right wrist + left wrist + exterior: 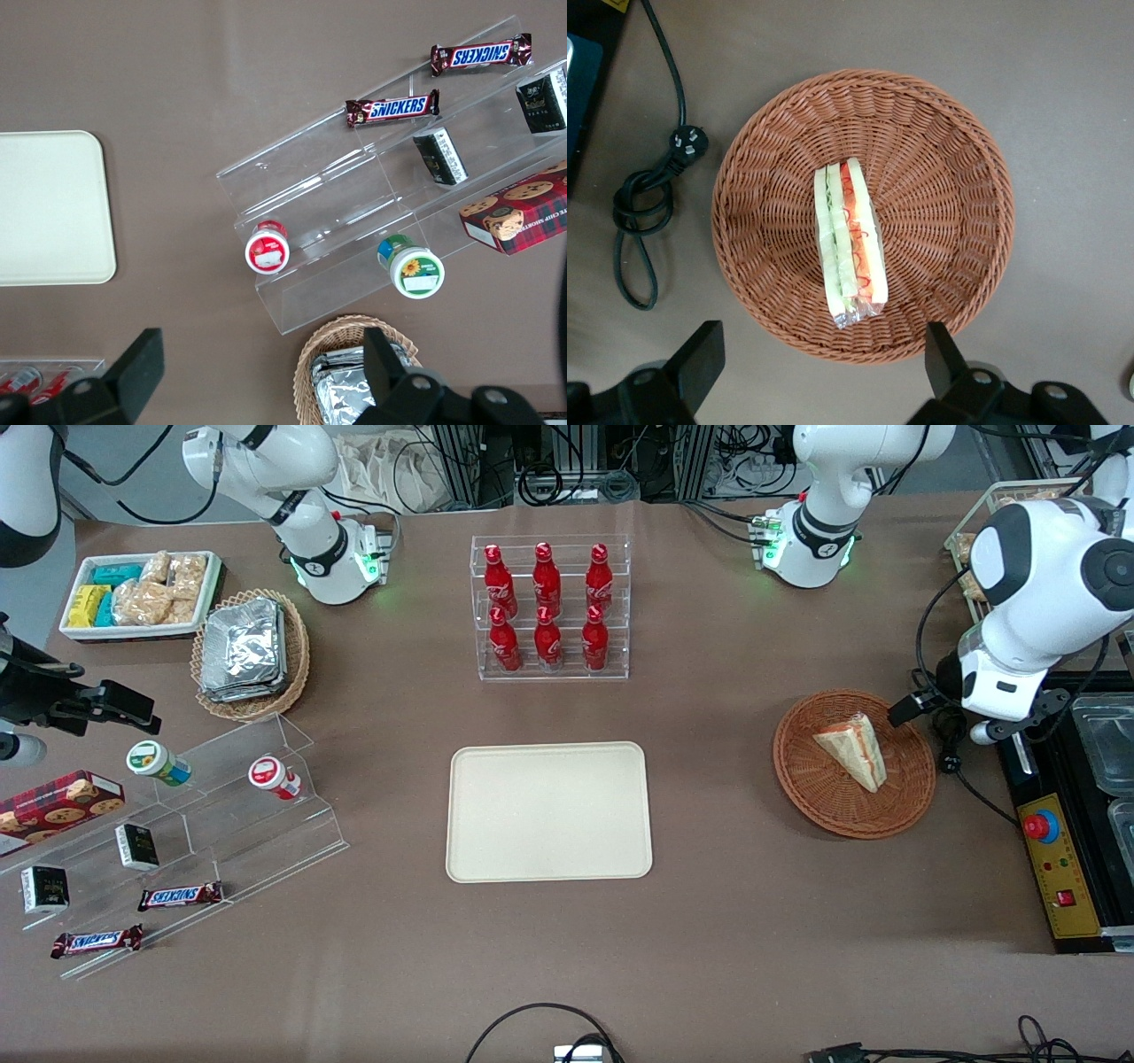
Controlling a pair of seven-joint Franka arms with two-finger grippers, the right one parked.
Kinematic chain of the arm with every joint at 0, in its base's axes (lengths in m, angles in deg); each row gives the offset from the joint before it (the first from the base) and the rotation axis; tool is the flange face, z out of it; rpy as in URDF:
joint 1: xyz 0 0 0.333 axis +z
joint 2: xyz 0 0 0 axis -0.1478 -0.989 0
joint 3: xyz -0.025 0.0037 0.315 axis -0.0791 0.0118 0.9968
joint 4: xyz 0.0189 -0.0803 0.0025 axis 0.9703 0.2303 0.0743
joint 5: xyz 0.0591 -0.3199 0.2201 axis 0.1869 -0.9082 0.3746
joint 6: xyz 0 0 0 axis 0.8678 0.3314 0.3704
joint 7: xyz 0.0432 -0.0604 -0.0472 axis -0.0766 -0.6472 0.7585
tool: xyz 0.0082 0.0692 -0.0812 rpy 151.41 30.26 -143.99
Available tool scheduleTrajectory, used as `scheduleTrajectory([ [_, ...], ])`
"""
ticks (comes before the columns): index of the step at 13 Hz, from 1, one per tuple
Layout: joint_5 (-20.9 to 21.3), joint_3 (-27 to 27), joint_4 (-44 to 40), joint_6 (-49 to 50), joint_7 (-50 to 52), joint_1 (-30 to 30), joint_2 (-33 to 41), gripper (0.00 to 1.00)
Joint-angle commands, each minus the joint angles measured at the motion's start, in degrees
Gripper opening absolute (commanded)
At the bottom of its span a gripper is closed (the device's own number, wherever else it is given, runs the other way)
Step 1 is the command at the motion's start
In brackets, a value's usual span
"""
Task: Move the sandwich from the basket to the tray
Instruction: 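Lower the open left gripper around the wrapped sandwich in the basket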
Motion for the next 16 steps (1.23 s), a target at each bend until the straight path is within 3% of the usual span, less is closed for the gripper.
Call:
scheduleTrajectory([
  [1,0.0,-0.1,4.1,-4.5,2.7,0.1,0.9,1.00],
  [16,-1.3,-0.3,9.7,-18.4,8.7,-0.6,-7.0,1.00],
])
